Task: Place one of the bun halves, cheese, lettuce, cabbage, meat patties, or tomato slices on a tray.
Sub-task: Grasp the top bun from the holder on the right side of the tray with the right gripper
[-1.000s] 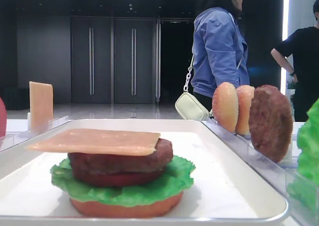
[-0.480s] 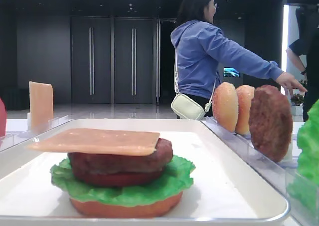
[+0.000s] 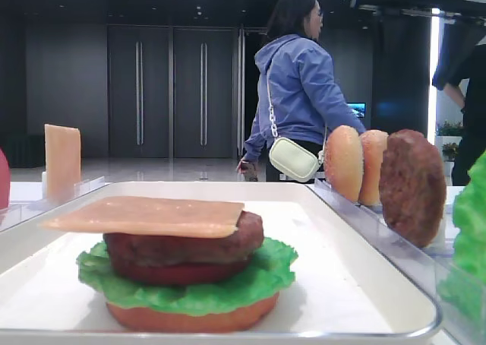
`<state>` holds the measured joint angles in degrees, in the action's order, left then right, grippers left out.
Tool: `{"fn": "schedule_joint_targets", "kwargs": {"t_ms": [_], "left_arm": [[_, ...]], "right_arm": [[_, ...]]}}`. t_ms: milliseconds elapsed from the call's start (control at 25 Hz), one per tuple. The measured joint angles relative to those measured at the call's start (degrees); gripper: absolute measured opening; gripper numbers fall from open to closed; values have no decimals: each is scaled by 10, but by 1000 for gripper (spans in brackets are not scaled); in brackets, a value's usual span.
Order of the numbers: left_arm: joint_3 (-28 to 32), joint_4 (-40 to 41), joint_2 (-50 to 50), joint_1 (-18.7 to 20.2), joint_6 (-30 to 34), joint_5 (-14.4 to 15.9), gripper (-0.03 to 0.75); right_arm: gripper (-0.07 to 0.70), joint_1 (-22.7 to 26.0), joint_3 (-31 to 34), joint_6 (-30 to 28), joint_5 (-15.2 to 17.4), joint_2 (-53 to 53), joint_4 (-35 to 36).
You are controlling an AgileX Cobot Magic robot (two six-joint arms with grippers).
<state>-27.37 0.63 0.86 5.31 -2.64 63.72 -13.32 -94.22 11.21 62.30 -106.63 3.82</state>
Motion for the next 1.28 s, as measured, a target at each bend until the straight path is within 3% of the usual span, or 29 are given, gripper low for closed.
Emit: {"fn": "schedule_joint_targets", "kwargs": {"t_ms": [320, 560, 1280], "left_arm": [[0, 0, 0, 0, 0, 0, 391], [0, 0, 0, 0, 0, 0, 391], [0, 0, 0, 0, 0, 0, 391]], "right_arm": [[472, -70, 0, 44, -11, 0, 0], [472, -109, 0, 61, -46, -5, 2], [472, -80, -1, 35, -71, -43, 10]]}}
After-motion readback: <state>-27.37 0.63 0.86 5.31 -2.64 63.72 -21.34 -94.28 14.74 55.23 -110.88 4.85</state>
